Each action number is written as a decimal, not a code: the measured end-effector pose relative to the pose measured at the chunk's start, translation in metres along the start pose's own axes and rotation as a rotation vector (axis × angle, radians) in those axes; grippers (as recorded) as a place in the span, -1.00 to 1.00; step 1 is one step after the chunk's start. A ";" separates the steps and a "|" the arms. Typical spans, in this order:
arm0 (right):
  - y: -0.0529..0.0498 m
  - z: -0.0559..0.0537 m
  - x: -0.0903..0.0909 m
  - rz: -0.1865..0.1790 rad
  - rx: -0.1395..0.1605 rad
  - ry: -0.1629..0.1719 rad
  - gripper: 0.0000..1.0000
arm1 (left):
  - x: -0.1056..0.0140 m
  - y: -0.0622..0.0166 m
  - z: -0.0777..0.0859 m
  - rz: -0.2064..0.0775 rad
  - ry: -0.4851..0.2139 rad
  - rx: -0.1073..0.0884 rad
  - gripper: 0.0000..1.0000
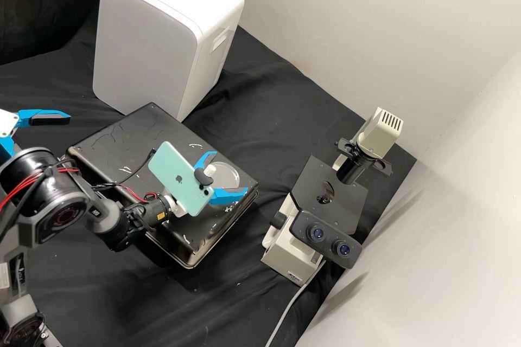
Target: Place the petri dish on the microscope
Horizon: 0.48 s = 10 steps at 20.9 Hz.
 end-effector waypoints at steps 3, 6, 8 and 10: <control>0.016 -0.002 -0.003 0.042 0.020 0.022 -1.00 | 0.000 0.0000 0.000 0.000 0.000 0.000 1.00; 0.029 -0.003 -0.006 0.079 0.035 0.032 -1.00 | 0.000 0.0000 0.000 0.000 0.000 0.000 1.00; 0.034 -0.002 -0.007 0.092 0.046 0.033 -1.00 | 0.000 0.0000 0.000 0.000 0.000 0.000 1.00; 0.037 0.000 -0.008 0.103 0.051 0.025 -1.00 | 0.000 0.0000 0.000 0.000 0.000 0.000 1.00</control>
